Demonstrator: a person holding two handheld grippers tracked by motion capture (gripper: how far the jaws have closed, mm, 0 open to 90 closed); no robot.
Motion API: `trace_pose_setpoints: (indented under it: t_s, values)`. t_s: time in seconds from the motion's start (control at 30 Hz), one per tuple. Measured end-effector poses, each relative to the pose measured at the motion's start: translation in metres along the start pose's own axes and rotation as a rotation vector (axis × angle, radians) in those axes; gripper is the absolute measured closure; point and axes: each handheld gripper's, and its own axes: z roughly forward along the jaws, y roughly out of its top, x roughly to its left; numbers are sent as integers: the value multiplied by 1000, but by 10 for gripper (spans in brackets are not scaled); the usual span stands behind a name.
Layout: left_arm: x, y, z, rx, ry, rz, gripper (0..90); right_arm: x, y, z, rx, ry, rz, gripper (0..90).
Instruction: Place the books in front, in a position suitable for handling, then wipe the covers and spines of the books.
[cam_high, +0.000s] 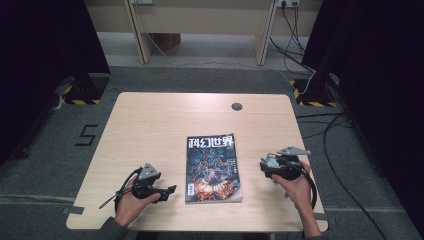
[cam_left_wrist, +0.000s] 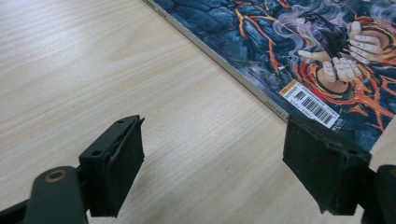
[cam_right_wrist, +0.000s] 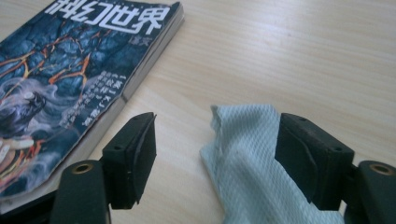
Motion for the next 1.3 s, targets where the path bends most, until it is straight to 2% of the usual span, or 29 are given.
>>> trace_pose_setpoints:
  t_s: [0.23, 0.33, 0.5, 0.77, 0.9, 1.03, 1.17, 1.23, 1.3]
  values:
    - [3, -3, 3, 45, 8, 3, 196, -10, -12, -8, 8, -13, 3, 398]
    - [6, -3, 3, 50, 19, -2, 194, -14, -18, -12, 8, -6, 13, 464]
    - [9, -3, 4, 48, 30, -5, 189, -17, -23, -14, 13, -11, 6, 511]
    - [9, -4, 4, 54, 34, 3, 188, -24, -27, -12, 28, -30, 0, 532]
    - [7, -2, 4, 27, 26, -10, 187, -29, -29, -9, 38, -32, 10, 532]
    - [1, 1, 6, -2, 6, -22, 187, -34, -32, -5, 53, -33, 20, 532]
    - [-13, 4, 12, -16, -25, -5, 188, -36, -33, -2, 69, -33, 23, 532]
    - [-22, 5, 19, -9, -49, -1, 197, -36, -33, 1, 79, -23, 12, 533]
    - [-29, 6, 26, 3, -68, 20, 199, -35, -33, 3, 92, -25, 10, 534]
